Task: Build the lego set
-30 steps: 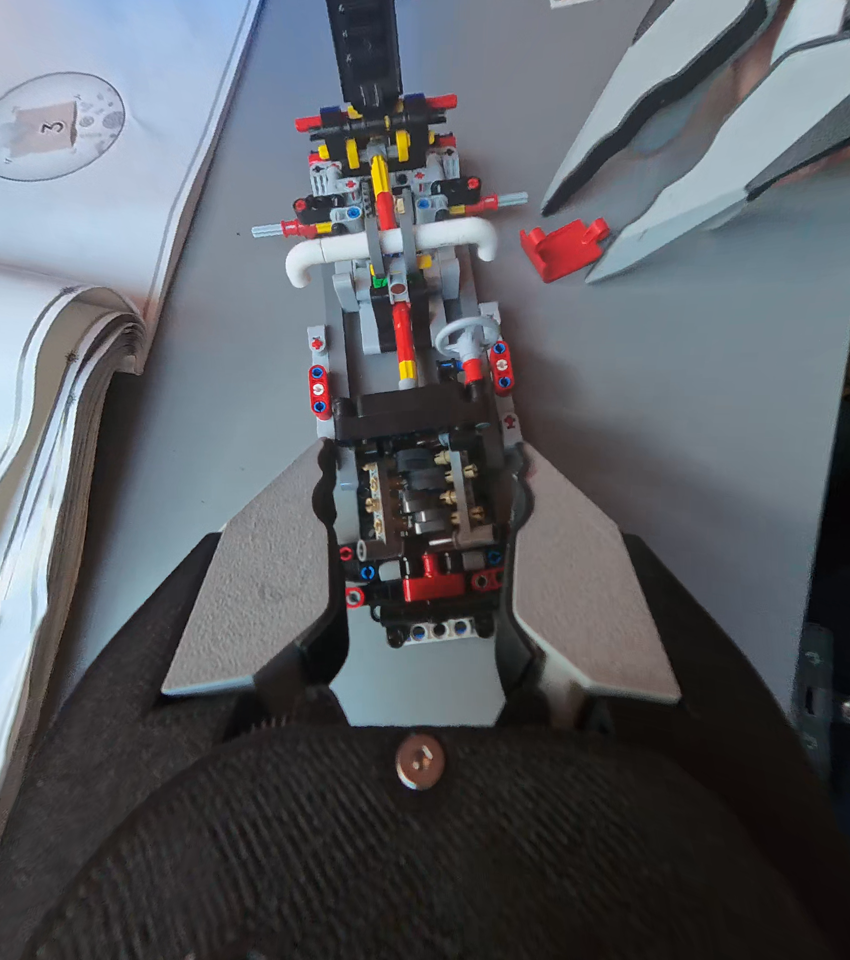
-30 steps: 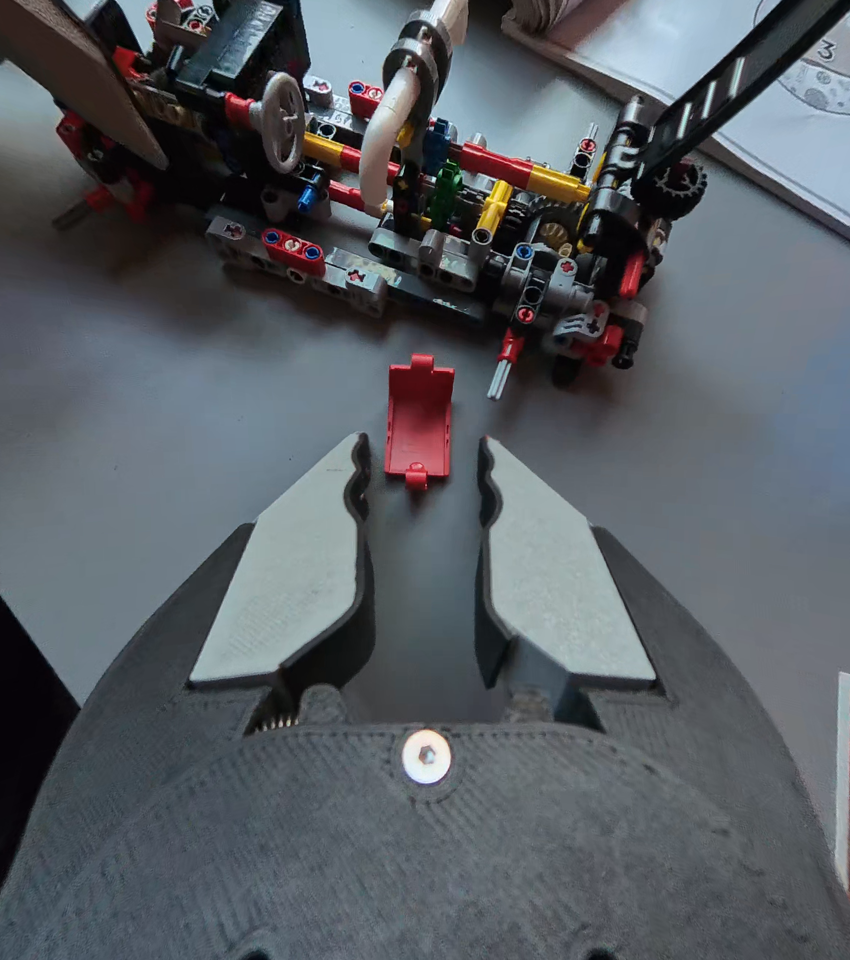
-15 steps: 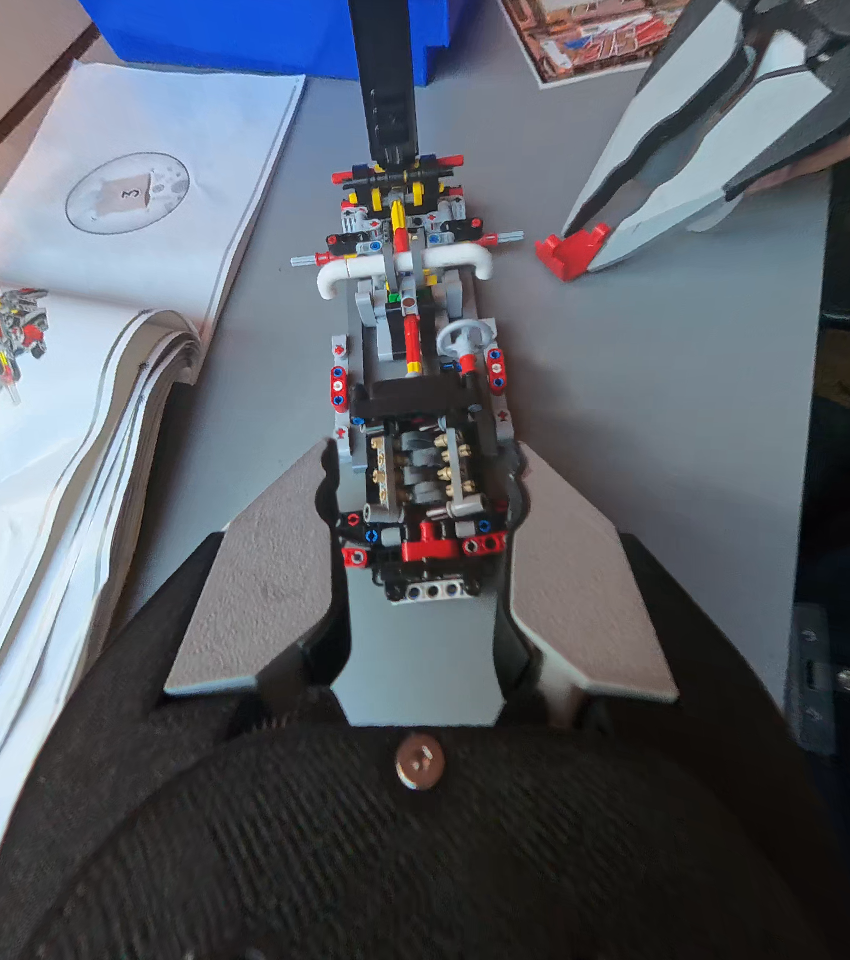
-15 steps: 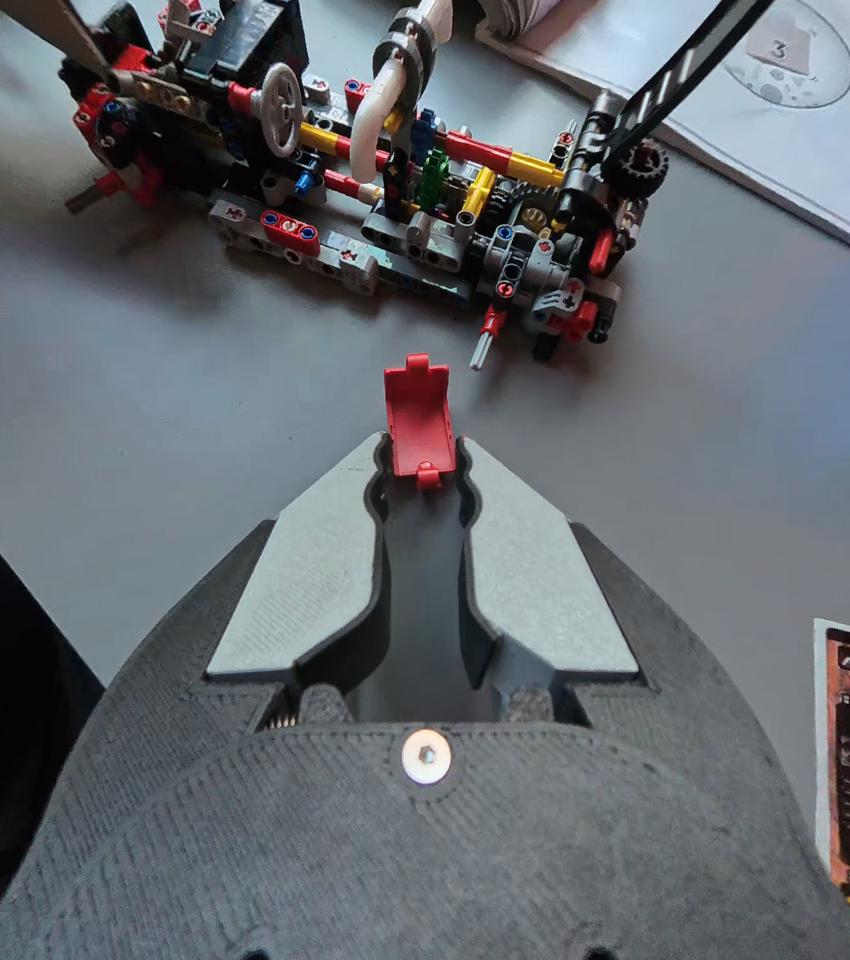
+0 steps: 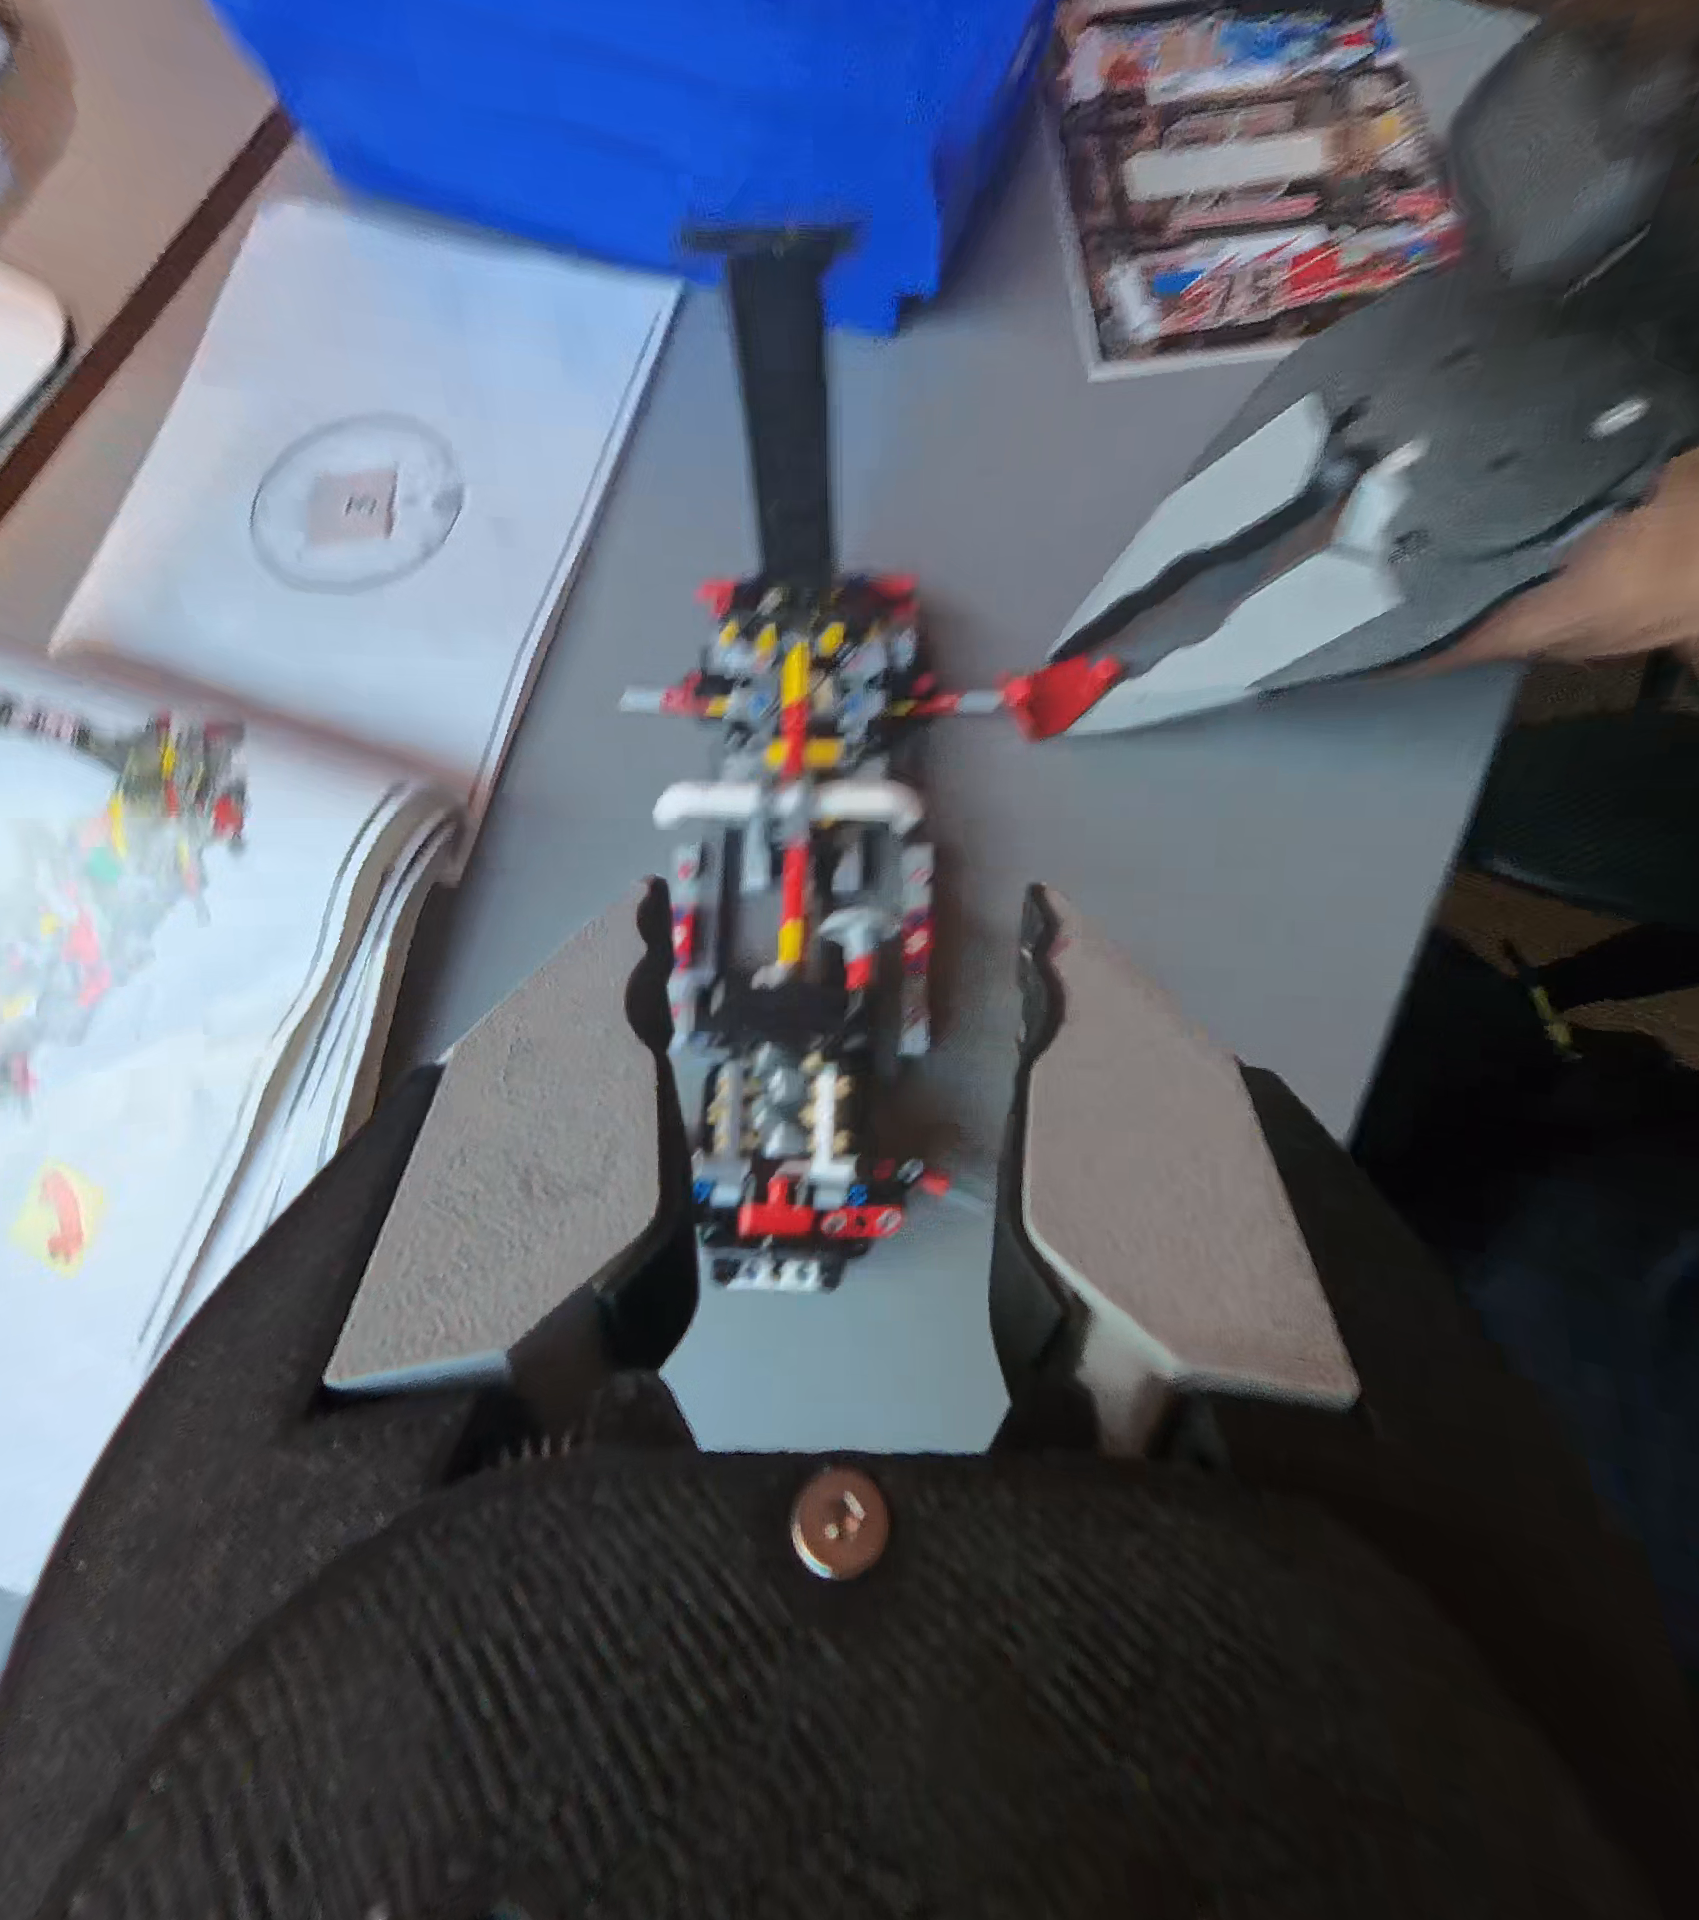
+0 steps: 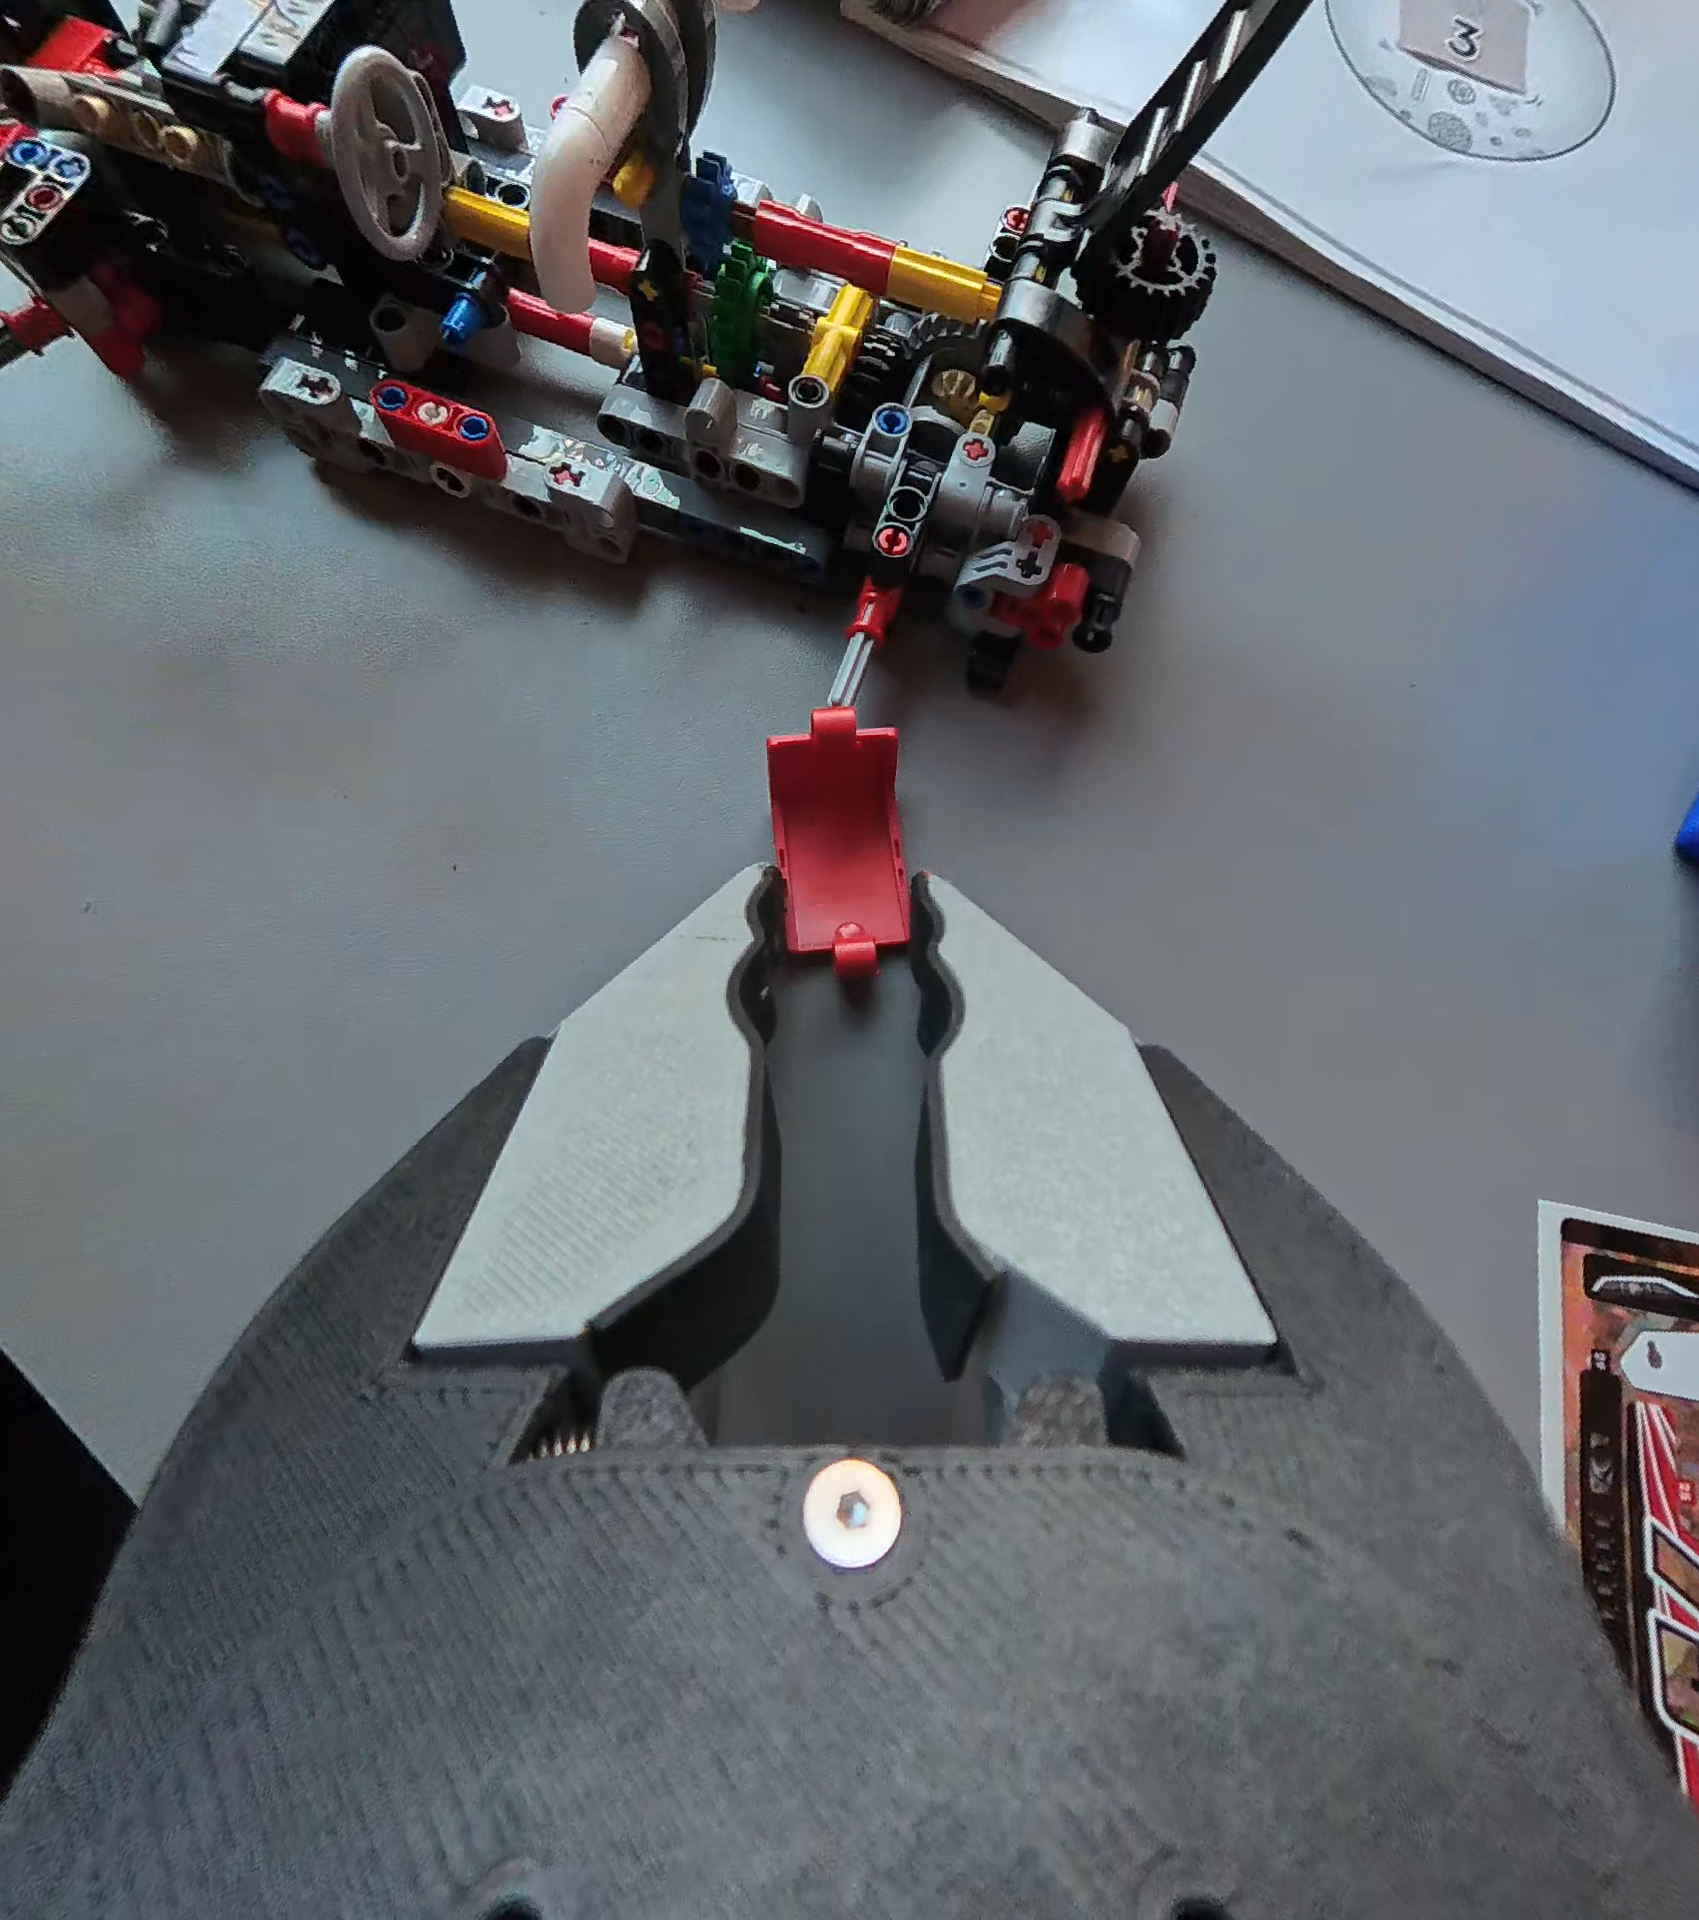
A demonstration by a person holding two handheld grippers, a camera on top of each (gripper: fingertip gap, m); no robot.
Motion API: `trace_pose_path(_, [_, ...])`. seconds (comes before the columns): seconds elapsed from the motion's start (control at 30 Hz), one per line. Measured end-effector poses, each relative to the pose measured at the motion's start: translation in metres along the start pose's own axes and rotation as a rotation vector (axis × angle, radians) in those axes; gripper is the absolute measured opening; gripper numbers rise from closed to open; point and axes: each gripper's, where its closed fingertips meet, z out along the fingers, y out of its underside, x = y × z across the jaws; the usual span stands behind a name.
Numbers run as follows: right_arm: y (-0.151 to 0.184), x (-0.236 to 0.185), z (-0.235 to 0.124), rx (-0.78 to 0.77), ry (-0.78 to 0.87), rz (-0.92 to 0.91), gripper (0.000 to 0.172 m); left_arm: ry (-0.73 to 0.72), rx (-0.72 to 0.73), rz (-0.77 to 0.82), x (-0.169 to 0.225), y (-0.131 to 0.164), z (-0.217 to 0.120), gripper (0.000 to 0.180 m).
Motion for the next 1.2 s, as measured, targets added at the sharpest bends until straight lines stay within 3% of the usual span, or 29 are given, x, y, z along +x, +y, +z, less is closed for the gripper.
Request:
trace_pose_path(0.17, [0.000, 0.002, 0.001, 0.001, -0.018, -0.015, 0.021, 0.118, 0.016, 0.195, 0.108, -0.076, -0.011, 0.055])
trace_pose_path(0.27, [0.000, 0.003, 0.000, 0.003, -0.048, -0.016, 0.021, 0.100, 0.006, 0.293, 0.142, -0.079, -0.018, 0.049])
trace_pose_path(0.33, [0.001, 0.004, -0.001, 0.001, -0.077, -0.026, 0.021, 0.074, 0.007, 0.283, 0.136, -0.067, -0.018, 0.047])
trace_pose_path(0.43, [0.003, 0.013, -0.002, -0.022, -0.069, -0.034, 0.021, 0.148, 0.005, 0.129, 0.122, -0.048, -0.015, 0.038])
trace_pose_path(0.57, [-0.003, 0.017, 0.003, -0.005, -0.120, 0.019, 0.021, 0.143, 0.013, 0.025, 0.090, -0.040, -0.014, 0.034])
trace_pose_path(0.8, [-0.003, 0.019, 0.003, 0.014, -0.105, 0.007, 0.021, 0.203, 0.020, 0.070, 0.094, -0.039, -0.013, 0.033])
trace_pose_path(0.9, [-0.002, 0.019, -0.002, 0.035, -0.096, -0.003, 0.021, 0.170, 0.006, 0.087, 0.082, -0.024, 0.007, 0.036])
trace_pose_path(1.03, [-0.005, 0.019, -0.011, 0.090, -0.104, 0.000, 0.021, 0.143, -0.089, -0.096, 0.044, 0.015, 0.046, 0.038])
trace_pose_path(1.1, [-0.009, 0.019, -0.017, 0.127, -0.104, 0.008, 0.021, 0.094, -0.081, -0.151, 0.024, 0.027, 0.052, 0.038])
trace_pose_path(1.2, [-0.018, 0.016, -0.027, 0.171, -0.111, 0.009, 0.021, 0.134, -0.007, -0.228, 0.019, 0.029, 0.047, 0.043])
